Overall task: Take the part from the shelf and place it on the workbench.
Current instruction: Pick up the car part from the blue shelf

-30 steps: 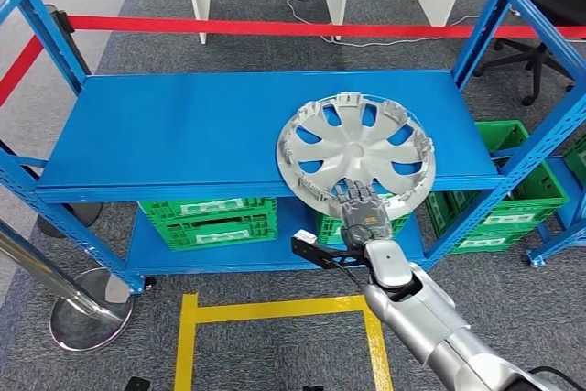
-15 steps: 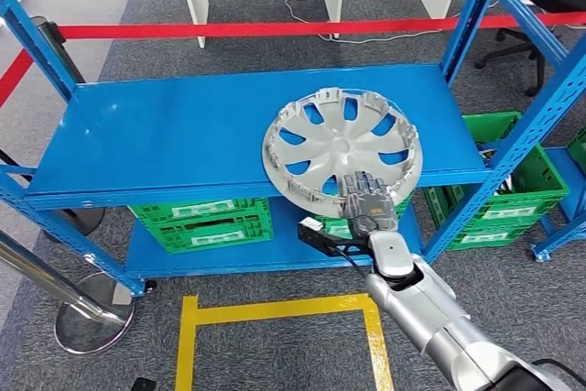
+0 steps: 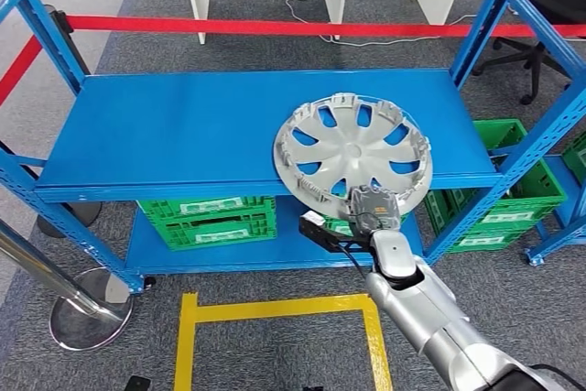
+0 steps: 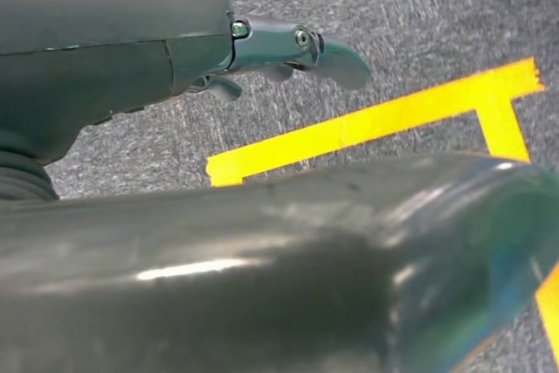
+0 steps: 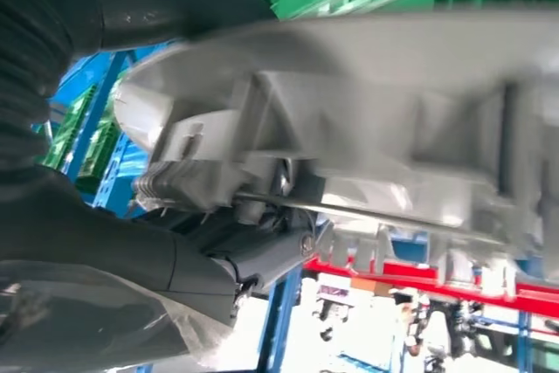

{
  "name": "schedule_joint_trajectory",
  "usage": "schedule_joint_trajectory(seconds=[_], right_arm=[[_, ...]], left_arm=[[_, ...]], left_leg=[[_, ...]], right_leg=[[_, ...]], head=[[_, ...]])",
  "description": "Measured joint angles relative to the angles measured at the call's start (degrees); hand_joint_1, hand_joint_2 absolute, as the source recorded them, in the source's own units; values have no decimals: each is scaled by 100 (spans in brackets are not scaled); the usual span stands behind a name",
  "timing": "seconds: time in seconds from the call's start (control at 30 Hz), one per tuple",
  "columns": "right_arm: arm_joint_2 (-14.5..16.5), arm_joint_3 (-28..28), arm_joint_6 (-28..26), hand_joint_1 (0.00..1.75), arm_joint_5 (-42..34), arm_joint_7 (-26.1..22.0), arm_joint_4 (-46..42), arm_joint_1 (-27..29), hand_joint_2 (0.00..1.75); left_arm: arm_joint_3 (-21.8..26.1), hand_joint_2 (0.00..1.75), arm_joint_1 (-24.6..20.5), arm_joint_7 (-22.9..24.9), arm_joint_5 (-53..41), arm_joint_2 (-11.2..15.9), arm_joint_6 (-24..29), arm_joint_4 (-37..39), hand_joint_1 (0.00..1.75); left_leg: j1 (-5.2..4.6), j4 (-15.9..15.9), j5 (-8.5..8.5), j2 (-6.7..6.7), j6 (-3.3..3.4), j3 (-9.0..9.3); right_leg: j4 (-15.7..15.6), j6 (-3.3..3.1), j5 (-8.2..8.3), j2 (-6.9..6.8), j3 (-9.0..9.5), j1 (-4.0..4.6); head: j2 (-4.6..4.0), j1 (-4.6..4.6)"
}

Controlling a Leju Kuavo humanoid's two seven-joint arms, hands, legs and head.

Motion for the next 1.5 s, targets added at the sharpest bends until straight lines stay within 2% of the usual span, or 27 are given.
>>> schedule_joint_trajectory(seconds=[0.03, 0.1, 0.13, 0.17, 0.2, 0.3, 0.37, 0.47, 0.5, 0.53, 0.57, 0.63, 0.67, 0.7, 0.87, 0.93, 0.97, 1.0, 1.07, 1.1, 1.13, 1.17, 1.23, 1.27, 1.3, 1.43, 1.5], right_arm=[[0, -4, -11, 175, -4, -14, 0, 13, 175], [1, -17, -49, 175, -7, -44, -16, 19, 175], [3, -25, -77, 175, -9, -59, -34, 13, 175], [6, -30, -104, 175, -12, -75, -61, 7, 175], [10, -33, -130, 175, -17, -92, -87, 3, 175], [13, -37, -197, 175, -37, -147, -177, 5, 175], [14, -40, -240, 175, -58, -180, -247, 6, 175], [20, -42, -333, 175, -102, -248, -312, 53, 175], [20, -43, -387, 175, -116, -275, -337, 86, 175], [20, -45, -447, 175, -128, -301, -373, 118, 175], [20, -49, -506, 175, -137, -322, -421, 144, 175], [20, -68, -592, 175, -148, -349, -527, 178, 175], [20, -80, -613, 175, -150, -357, -569, 187, 175], [20, -88, -623, 175, -151, -362, -597, 195, 175], [20, -98, -639, 175, -151, -366, -629, 200, 175], [20, -125, -704, 175, -119, -386, -743, 250, 175], [20, -144, -765, 175, -89, -402, -823, 284, 175], [20, -164, -842, 175, -50, -422, -916, 328, 175], [20, -181, -970, 175, 8, -458, -1044, 410, 175], [20, -184, -1017, 175, 29, -477, -1108, 461, 175], [20, -184, -1050, 175, 42, -496, -1176, 506, 175], [20, -187, -1075, 175, 53, -514, -1251, 538, 175], [20, -203, -1111, 175, 84, -549, -1410, 558, 175], [20, -213, -1125, 175, 97, -567, -1483, 557, 175], [21, -219, -1139, 175, 107, -583, -1550, 561, 175], [22, -244, -1178, 175, 121, -627, -1744, 608, 175], [24, -258, -1212, 175, 125, -661, -1835, 617, 175]], left_arm=[[-8, 0, 1, -2, 6, -2, 0, 0, 0], [-24, 0, 0, -10, 26, -4, 1, 0, 0], [-28, 0, -3, -16, 39, -4, 2, 0, 0], [-31, 0, -4, -26, 50, -3, 3, 0, 0], [-32, 0, -4, -35, 60, -2, 4, 0, 0], [-33, 0, 2, -67, 79, 3, -6, 0, 0], [-33, 0, 1, -99, 90, 12, -70, 0, 0], [-32, 131, 8, -210, 178, 22, -292, 1, 0], [-31, 175, 17, -256, 225, 28, -371, 2, 0], [-30, 175, 24, -299, 268, 38, -438, 2, 0], [-29, 175, 28, -338, 303, 50, -484, 2, 0], [-27, 175, 24, -391, 349, 75, -538, 2, 0], [-27, 175, 19, -403, 361, 84, -553, 2, 0], [-26, 175, 16, -409, 367, 89, -563, 2, 0], [-26, 175, 12, -415, 375, 89, -570, 2, 0], [-26, 175, 12, -436, 386, 88, -572, 2, 0], [-26, 175, 10, -447, 391, 89, -563, 2, 0], [-26, 175, 9, -457, 396, 89, -550, 2, 0], [-26, 175, 5, -461, 399, 90, -516, 2, 0], [-26, 175, 7, -462, 399, 88, -507, 2, 0], [-26, 175, 8, -465, 398, 87, -503, 2, 0], [-26, 175, 9, -470, 397, 85, -501, 2, 0], [-26, 175, 8, -482, 395, 84, -501, 2, 0], [-26, 175, 3, -489, 398, 84, -497, 2, 0], [-26, 175, -2, -493, 405, 86, -487, 2, 0], [-26, 175, -11, -494, 483, 98, -446, 2, 0], [-26, 175, -22, -485, 517, 102, -416, 2, 0]], left_leg=[[0, 3, -2, -3, -1, 3], [1, 16, -15, -11, -18, 11], [-11, 37, -29, -16, -40, 4], [-22, 51, -37, -20, -65, -5], [-32, 61, -39, -24, -92, -13], [-22, 70, -52, -23, -179, -10], [-13, 344, -261, -12, -241, -112], [-5, 1465, -813, -4, -288, -584], [-5, 1704, -871, -4, -289, -681], [-5, 1715, -812, -4, -283, -675], [-5, 1490, -652, -4, -269, -559], [-12, 675, -275, -4, -223, -155], [-19, 349, -171, -3, -203, 5], [-25, 152, -131, -3, -190, 100], [-28, 54, -151, -4, -179, 133], [-24, 34, -131, -3, -122, 111], [-15, 23, -111, 1, -78, 98], [-9, 11, -91, 4, -33, 87], [-1, -7, -75, 8, 5, 83], [-4, -5, -77, 6, 7, 82], [-6, -3, -79, 2, 9, 82], [-6, 2, -84, -2, 6, 85], [-6, 19, -106, -6, -20, 90], [-17, 42, -122, -5, -44, 79], [-27, 56, -130, -4, -71, 66], [-37, 111, -187, 0, -173, 25], [-26, 496, -434, 2, -236, -139]], right_leg=[[-80, -2, 113, -1, 22, 0], [-826, -21, 509, -9, 363, -3], [-1229, -36, 647, -11, 571, -1], [-1503, -54, 718, -12, 717, 3], [-1628, -76, 724, -10, 789, 11], [-1651, -172, 736, -2, 812, 16], [-1671, -241, 756, -6, 821, -5], [-1670, -277, 757, -11, 819, -2], [-1669, -277, 757, -10, 819, 1], [-1667, -276, 757, -8, 819, 2], [-1665, -275, 757, -4, 823, 3], [-1658, -261, 756, 4, 831, 14], [-1652, -250, 753, 6, 831, 26], [-1646, -239, 751, 7, 829, 38], [-1632, -221, 749, 11, 809, 49], [-1593, -150, 718, 10, 755, 36], [-1445, -103, 619, 9, 666, 26], [-1168, -54, 462, 5, 521, 14], [-368, -9, 107, 3, 142, 4], [-82, 1, 37, 2, 4, 2], [-2, 5, 75, 1, -43, 2], [-163, 1, 220, 1, 23, 2], [-936, -23, 610, -4, 376, 2], [-1299, -41, 725, -3, 555, 5], [-1521, -60, 770, -3, 670, 10], [-1623, -177, 745, -1, 740, 12], [-1645, -243, 754, -8, 753, -12]], head=[[0, 2], [0, 2], [0, 1], [0, -4], [0, -7], [0, -9], [0, -23], [0, -36], [0, -35], [0, -36], [0, -37], [0, -37], [0, -37], [0, -36], [0, -35], [0, -22], [0, -10], [0, -3], [0, 7], [0, 4], [0, 7], [0, 8], [0, 7], [0, 7], [0, 4], [0, -4], [0, -29]])
